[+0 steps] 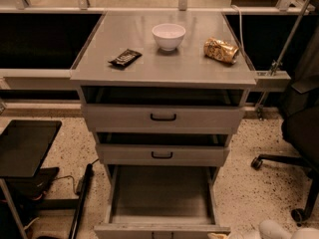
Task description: Close bottom drawer
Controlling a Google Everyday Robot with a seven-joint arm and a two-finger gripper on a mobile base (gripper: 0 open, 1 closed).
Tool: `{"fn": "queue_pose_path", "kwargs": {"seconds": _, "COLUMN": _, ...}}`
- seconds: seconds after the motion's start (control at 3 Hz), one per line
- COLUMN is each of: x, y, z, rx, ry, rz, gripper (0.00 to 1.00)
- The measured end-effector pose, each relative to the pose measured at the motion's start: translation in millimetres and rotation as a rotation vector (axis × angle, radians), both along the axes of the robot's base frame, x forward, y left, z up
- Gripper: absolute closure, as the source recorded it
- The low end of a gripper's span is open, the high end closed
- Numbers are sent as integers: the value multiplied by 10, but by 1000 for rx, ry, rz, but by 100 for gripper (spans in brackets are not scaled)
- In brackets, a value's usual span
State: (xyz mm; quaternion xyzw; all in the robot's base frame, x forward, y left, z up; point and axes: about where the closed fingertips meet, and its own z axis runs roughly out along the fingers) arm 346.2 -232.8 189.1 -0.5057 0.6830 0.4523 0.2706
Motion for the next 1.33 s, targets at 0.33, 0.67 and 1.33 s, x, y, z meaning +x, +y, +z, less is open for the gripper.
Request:
{"fn": "queue_pose_path", "kwargs": {"seconds": 0.33, "x": 124, "y": 78, "z": -117, "rx": -43, "ry": -1, "rz": -5, "gripper": 0}}
{"fn": "queue_pose_path", "kwargs": {"seconds": 0.67, "x": 284, "y": 137, "z": -178, "rx": -53, "ry": -37, "rz": -41, "gripper": 0}}
{"fn": "queue_pose_path", "kwargs": {"seconds": 1.33, "x": 667, "y": 211, "z": -243, "rx": -36, "ry": -90, "rz": -134, "gripper": 0}}
